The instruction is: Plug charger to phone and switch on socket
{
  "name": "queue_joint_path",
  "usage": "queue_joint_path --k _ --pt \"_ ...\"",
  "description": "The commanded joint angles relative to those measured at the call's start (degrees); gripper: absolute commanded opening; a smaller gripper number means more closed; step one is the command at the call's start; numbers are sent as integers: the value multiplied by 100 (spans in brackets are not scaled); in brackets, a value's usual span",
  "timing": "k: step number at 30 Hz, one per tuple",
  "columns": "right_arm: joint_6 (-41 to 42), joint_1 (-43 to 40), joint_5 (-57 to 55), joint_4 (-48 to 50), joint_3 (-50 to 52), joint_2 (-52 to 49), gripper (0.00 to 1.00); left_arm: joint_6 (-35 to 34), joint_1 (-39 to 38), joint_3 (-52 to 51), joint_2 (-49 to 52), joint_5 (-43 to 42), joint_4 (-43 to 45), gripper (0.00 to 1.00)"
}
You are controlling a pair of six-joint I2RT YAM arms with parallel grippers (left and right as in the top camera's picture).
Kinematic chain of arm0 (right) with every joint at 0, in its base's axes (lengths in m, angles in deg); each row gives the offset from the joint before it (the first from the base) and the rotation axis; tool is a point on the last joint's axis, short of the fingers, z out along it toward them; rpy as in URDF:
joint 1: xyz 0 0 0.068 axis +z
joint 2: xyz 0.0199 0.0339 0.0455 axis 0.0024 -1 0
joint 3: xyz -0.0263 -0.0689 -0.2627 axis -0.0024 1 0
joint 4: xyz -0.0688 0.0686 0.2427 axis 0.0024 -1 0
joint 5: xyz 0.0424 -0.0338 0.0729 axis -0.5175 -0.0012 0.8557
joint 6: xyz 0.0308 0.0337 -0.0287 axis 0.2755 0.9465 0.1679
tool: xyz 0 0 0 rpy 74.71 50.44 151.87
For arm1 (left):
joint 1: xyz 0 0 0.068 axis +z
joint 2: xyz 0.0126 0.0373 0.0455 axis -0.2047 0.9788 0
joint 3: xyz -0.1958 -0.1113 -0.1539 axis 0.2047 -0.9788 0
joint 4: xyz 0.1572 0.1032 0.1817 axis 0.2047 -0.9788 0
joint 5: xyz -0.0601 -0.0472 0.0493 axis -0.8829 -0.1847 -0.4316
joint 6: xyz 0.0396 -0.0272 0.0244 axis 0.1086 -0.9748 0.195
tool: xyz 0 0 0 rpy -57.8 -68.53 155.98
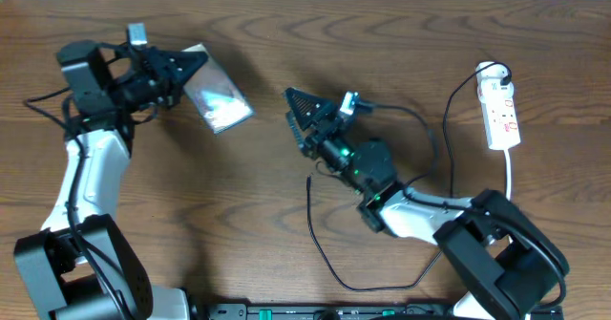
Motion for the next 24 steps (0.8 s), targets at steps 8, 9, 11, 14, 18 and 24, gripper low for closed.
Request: queue_joint_path --k 8,9,11,14,18,24 --pt "-1515 -756 2555 -2693 -1045 22 99 251 846 -33 -72 -1307 114 8" --pt "-1709 -730 2629 -3167 -1244 22 99 251 894 -35 -72 -1351 120 8" --pt "-2175 -647 2658 -4260 -1694 24 99 273 999 -33 -72 -1464 120 7" --pt "-2793 -516 2505 -5910 -2308 22 99 431 1132 -33 -72 -1700 142 8" --pt "-3300 -306 1670 -8105 -2883 22 99 551 1298 -33 -72 -1928 166 7" --pt "-3392 44 855 -9610 -2962 22 99 564 1502 -33 -72 -2225 507 7"
